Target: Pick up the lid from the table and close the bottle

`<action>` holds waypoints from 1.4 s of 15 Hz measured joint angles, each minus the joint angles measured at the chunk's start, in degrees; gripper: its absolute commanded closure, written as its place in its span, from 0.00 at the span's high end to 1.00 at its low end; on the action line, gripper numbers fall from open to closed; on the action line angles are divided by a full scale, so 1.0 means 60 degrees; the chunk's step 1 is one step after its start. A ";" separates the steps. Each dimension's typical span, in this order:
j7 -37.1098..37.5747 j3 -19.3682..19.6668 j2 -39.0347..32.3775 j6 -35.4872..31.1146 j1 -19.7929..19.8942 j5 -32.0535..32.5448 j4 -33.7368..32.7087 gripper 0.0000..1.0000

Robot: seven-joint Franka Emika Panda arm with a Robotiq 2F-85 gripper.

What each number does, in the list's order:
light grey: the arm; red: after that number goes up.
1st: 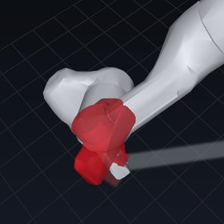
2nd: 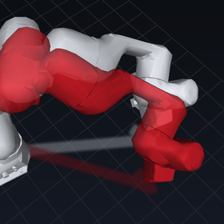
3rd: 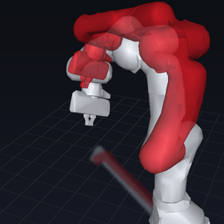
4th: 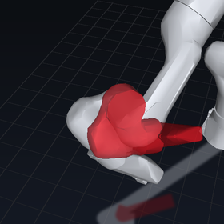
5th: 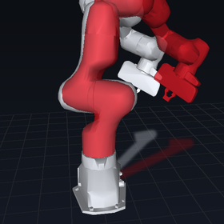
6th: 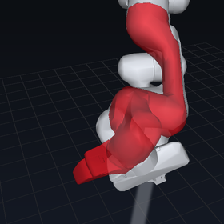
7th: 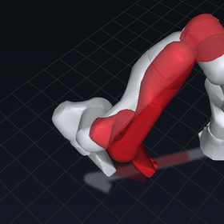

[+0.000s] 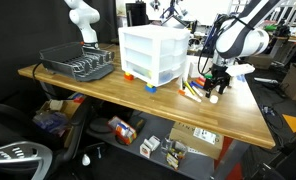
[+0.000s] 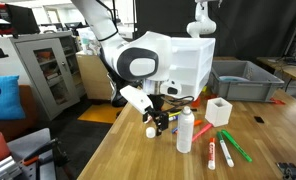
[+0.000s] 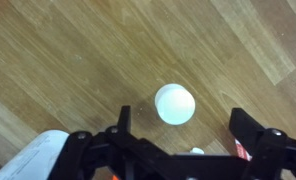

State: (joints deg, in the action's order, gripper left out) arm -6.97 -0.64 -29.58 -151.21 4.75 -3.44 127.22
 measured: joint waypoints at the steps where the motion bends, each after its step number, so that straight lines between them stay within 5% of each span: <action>1: -0.0025 -0.0003 -0.0019 0.0000 0.0000 0.0000 -0.0029 0.92; 2: -0.0042 -0.0003 -0.0034 0.0000 0.0001 0.0000 -0.0051 0.75; 7: -0.0108 -0.0003 -0.0153 0.0001 0.0017 0.0000 -0.0155 0.41; 15: -0.0125 0.0000 -0.0161 0.0002 0.0027 0.0001 -0.0216 0.39; 18: -0.0125 0.0022 -0.0153 0.0006 0.0027 0.0003 -0.0225 0.30; 19: -0.0123 0.0025 -0.0134 0.0008 0.0027 0.0004 -0.0229 0.12; 21: -0.0122 0.0025 -0.0070 0.0030 0.0024 0.0010 -0.0236 0.12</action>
State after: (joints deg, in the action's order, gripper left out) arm -7.70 -0.49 -30.00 -151.02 4.89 -3.38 125.80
